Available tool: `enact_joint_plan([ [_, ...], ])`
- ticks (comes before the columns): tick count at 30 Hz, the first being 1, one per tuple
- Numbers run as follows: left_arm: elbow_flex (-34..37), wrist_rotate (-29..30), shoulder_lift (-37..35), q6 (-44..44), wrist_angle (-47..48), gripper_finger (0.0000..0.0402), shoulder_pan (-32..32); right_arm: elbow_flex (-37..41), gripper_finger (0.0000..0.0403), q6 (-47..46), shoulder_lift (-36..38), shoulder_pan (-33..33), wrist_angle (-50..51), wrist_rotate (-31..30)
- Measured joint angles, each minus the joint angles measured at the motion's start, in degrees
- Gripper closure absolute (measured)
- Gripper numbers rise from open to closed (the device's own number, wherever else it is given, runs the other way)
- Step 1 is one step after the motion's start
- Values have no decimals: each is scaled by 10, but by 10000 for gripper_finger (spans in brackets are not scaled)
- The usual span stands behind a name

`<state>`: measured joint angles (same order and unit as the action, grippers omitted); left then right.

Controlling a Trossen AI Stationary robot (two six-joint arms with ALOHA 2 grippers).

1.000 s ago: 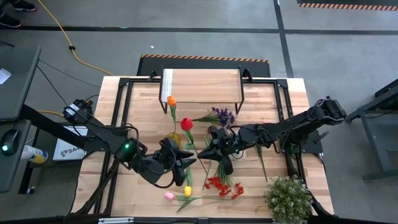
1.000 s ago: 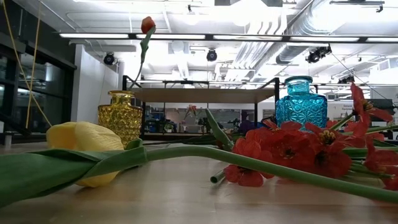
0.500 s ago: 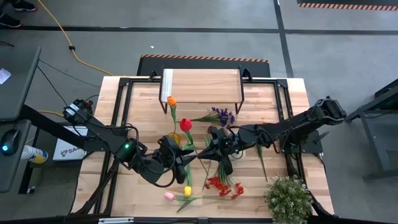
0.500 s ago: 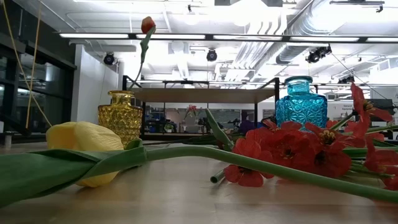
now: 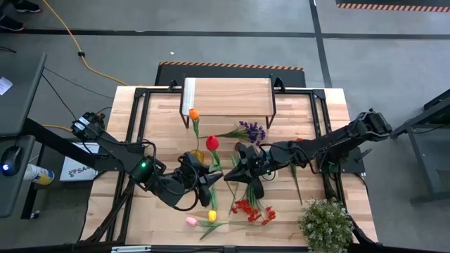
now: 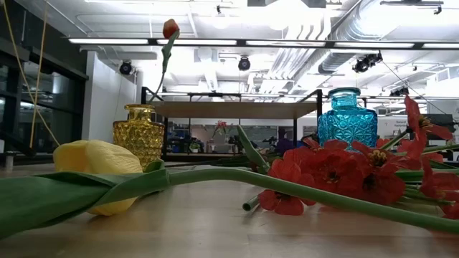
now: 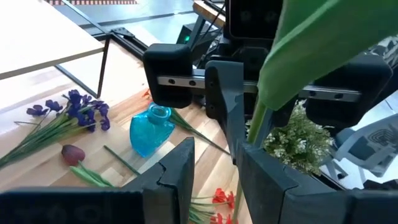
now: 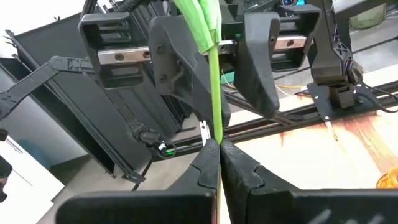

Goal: Pick and place flowers into a vace then onto a shelf
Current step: Put the red tulip into the yellow vase

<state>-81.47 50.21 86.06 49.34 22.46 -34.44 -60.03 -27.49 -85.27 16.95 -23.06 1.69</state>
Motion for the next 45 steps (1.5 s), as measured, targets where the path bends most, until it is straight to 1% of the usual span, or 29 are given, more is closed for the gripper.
enact_joint_plan([
  [2, 0, -1, 0, 0, 0, 245, 5, 0, 403, 0, 0, 0, 0, 0],
  [21, 0, -78, -1, 5, 19, 245, 7, 0, 403, 5, 0, -1, 10, 2],
  [33, 0, -78, -1, 5, 14, 245, 7, 0, 403, 5, 0, -5, 10, -1],
  [45, 0, -46, -1, -11, 12, 245, 7, 0, 403, 5, 0, -4, 10, 0],
])
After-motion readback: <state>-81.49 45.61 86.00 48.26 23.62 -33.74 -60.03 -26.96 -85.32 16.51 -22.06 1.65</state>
